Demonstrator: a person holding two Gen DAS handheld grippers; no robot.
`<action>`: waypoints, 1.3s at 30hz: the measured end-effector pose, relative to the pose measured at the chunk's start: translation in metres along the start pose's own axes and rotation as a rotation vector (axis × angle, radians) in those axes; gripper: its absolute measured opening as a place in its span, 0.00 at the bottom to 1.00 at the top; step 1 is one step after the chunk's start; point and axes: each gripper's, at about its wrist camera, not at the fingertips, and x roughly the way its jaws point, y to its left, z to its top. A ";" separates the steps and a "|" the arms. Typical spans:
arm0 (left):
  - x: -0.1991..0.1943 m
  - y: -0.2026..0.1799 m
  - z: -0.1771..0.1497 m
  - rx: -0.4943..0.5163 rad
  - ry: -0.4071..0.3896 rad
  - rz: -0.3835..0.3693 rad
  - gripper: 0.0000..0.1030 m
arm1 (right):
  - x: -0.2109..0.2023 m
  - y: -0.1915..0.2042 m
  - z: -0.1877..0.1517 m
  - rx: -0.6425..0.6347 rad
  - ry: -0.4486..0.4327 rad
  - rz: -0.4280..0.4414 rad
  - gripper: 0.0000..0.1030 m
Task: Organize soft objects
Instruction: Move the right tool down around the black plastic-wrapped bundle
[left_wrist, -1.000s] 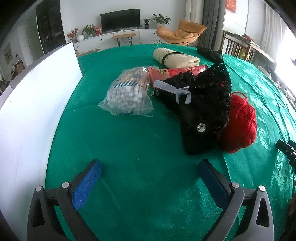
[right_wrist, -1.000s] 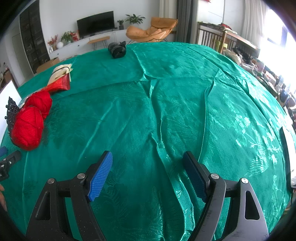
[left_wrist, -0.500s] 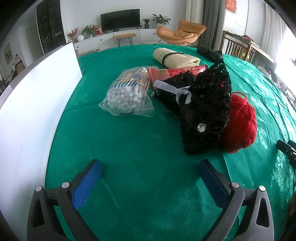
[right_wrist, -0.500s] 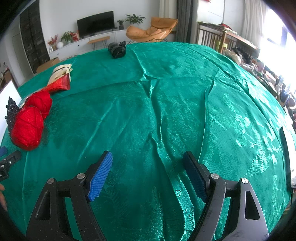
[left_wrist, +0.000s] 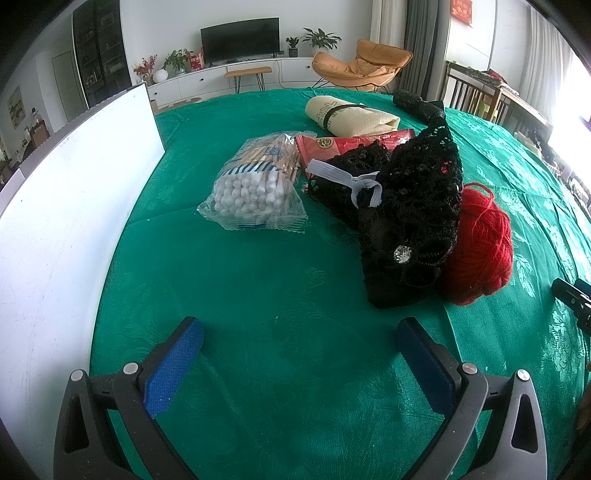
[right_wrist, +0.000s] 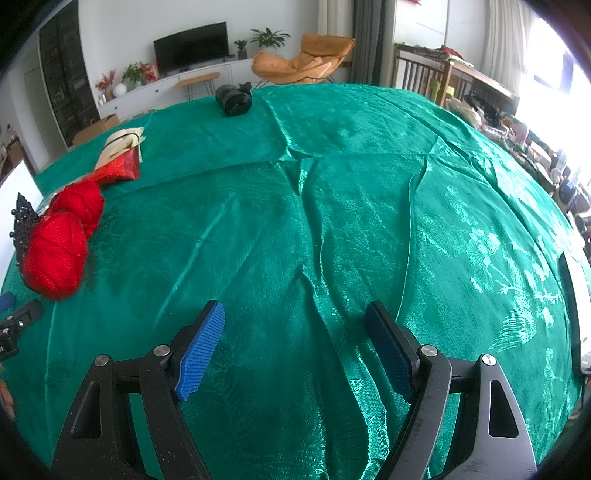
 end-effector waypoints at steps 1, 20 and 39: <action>0.000 0.000 0.000 0.000 0.000 0.000 1.00 | 0.000 -0.001 0.000 0.000 0.000 0.000 0.79; 0.000 0.000 0.000 0.000 0.000 0.000 1.00 | 0.031 0.007 0.097 -0.173 -0.039 0.103 0.78; 0.000 0.000 0.000 0.000 -0.001 -0.001 1.00 | 0.215 0.104 0.286 -0.234 0.163 0.129 0.40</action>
